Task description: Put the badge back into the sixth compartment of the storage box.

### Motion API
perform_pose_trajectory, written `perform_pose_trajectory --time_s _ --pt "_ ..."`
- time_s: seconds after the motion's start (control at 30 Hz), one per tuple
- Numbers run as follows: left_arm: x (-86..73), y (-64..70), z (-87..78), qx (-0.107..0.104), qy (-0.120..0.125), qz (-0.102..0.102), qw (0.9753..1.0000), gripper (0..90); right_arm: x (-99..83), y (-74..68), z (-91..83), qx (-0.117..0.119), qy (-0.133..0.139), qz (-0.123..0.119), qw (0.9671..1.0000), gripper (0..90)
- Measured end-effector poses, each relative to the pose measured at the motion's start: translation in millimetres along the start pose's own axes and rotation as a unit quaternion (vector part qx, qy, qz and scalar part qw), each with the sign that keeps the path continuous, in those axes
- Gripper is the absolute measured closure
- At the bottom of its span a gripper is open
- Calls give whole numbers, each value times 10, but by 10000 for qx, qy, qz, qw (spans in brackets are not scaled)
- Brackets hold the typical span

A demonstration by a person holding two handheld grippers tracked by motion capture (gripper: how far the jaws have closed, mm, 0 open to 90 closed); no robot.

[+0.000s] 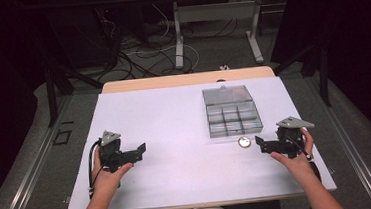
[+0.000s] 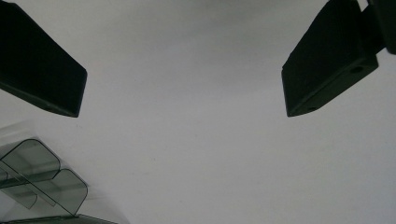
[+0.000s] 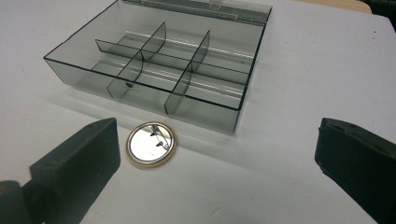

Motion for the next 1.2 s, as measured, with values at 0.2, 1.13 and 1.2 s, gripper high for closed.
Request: perform_pose_trajectory --time_s 0.2,1.13,1.2 --pt "2 -8 -6 38 31 -18 10000 4 2 -46 4 44 -40 -71 10000 19" --pt "-49 -38 -100 141 38 -49 9999 3 -27 -299 233 448 -323 -369 9978 149" --pt "-50 -42 -107 163 59 -53 9998 3 -29 -315 251 464 -341 -387 9976 151"
Point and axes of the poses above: each handheld gripper's, and its own axes: z roughly forward along the jaws, x roughly out of its top, y roughly to its right, the point moved 7 cm from there along z, roughly forward along the jaws, and after that the axes turned 6 degrees about z, right-handed, at the moved point
